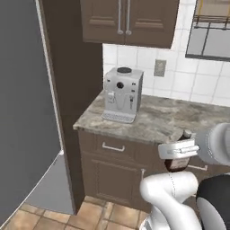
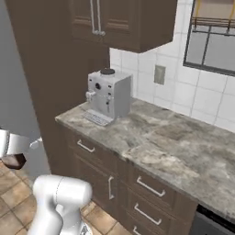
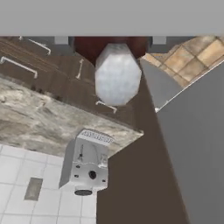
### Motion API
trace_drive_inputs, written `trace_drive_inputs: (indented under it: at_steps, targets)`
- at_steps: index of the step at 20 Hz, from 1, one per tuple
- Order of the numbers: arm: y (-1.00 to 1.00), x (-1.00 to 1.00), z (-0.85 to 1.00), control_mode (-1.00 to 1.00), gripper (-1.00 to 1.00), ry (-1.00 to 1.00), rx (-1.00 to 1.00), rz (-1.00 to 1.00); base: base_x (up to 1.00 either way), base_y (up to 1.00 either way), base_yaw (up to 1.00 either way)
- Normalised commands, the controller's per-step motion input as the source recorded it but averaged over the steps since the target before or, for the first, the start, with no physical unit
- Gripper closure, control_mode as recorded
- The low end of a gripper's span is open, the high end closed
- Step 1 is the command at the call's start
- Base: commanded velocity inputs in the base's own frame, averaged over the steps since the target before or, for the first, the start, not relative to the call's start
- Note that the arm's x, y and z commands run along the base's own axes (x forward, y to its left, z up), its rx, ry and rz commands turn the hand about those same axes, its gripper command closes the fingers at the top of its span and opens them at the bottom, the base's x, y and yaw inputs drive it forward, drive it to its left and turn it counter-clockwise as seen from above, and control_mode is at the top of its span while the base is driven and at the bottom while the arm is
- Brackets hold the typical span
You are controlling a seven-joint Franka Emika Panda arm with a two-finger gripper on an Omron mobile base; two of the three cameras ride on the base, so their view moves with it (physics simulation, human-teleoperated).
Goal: Place the ketchup and ketchup from the counter to the top shelf of the fridge. If the existing items in the fridge are on the top shelf, move them to other shelves.
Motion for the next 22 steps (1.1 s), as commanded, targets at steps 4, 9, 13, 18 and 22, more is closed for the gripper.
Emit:
trace_drive_inputs:
  at_steps: [4,9,13,18,22]
  targets:
    - [0.00,0.00,0.00,1.00,1.00,0.00,0.00,0.00,-0.18,0.68,0.93]
    - [0.00,0.00,0.00,1.00,1.00,0.00,0.00,0.00,-0.17,0.80,0.89]
    - [0.00,0.00,0.00,1.00,1.00,0.00,0.00,0.00,-0.22,0.99,0.80]
    - [0.00,0.00,0.00,1.00,1.00,0.00,0.00,0.00,-0.21,1.00,0.65]
    - [0.00,0.00,0.00,1.00,1.00,0.00,0.00,0.00,0.63,0.95,0.34]
